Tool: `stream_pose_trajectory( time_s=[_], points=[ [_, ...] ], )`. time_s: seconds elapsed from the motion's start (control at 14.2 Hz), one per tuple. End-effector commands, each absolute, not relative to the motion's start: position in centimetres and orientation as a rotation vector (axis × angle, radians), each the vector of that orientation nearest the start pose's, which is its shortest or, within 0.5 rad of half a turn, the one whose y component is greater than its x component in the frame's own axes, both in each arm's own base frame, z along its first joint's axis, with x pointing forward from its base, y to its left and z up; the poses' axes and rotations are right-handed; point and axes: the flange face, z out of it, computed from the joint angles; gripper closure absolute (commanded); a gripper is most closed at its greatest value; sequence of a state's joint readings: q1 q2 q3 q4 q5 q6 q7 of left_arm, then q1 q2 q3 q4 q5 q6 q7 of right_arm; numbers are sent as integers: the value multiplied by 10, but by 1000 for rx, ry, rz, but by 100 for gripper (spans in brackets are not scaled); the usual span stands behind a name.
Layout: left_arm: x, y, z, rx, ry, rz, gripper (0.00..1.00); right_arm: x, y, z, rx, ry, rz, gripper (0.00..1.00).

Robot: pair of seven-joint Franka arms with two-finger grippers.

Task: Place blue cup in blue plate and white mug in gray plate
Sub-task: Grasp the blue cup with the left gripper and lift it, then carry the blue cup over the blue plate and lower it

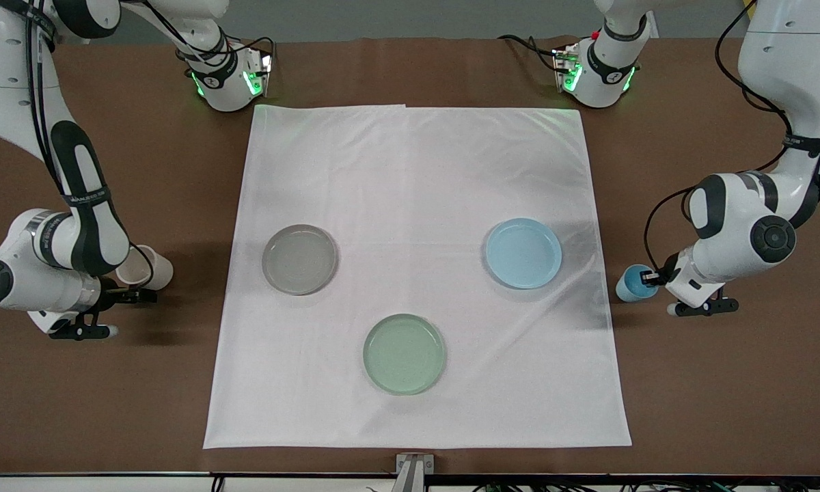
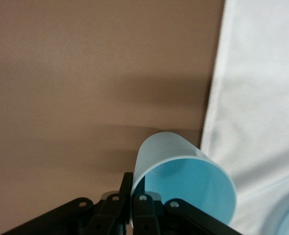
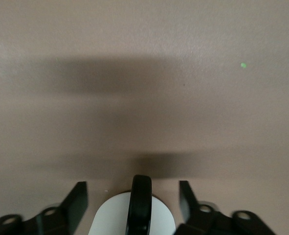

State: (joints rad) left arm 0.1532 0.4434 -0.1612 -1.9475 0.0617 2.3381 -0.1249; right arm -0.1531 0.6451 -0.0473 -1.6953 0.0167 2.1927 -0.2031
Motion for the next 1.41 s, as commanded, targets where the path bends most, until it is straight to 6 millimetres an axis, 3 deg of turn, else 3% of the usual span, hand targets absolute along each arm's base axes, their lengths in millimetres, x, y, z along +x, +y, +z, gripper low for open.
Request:
stream_pose_trajectory(
  time_s=[0.0,0.21,0.42,0.56,0.78,0.92,1.06,1.27,1.34],
  points=[
    [610,-35,293,-3162,-173,58,100,640,-129,218,-3106,4,229,35],
    [596,-108,314,-3173,-286,96,100,641,-129,221,-3109,2,220,51],
    [579,-182,304,-3180,-379,143,100,643,-131,224,-3111,2,209,64],
    [569,-213,297,-3171,-403,167,99,642,-130,223,-3110,2,215,68],
    [560,-244,279,-3175,-463,173,99,641,-131,221,-3109,7,220,75],
    [560,-248,267,-3186,-481,173,98,640,-134,221,-3108,12,220,81],
    [562,-248,253,-3195,-489,182,89,640,-136,222,-3110,13,218,90],
    [563,-247,253,-3197,-492,175,73,642,-131,233,-3099,1,259,95],
    [564,-246,255,-3198,-495,171,55,645,-127,250,-3095,-11,270,96]
  ],
)
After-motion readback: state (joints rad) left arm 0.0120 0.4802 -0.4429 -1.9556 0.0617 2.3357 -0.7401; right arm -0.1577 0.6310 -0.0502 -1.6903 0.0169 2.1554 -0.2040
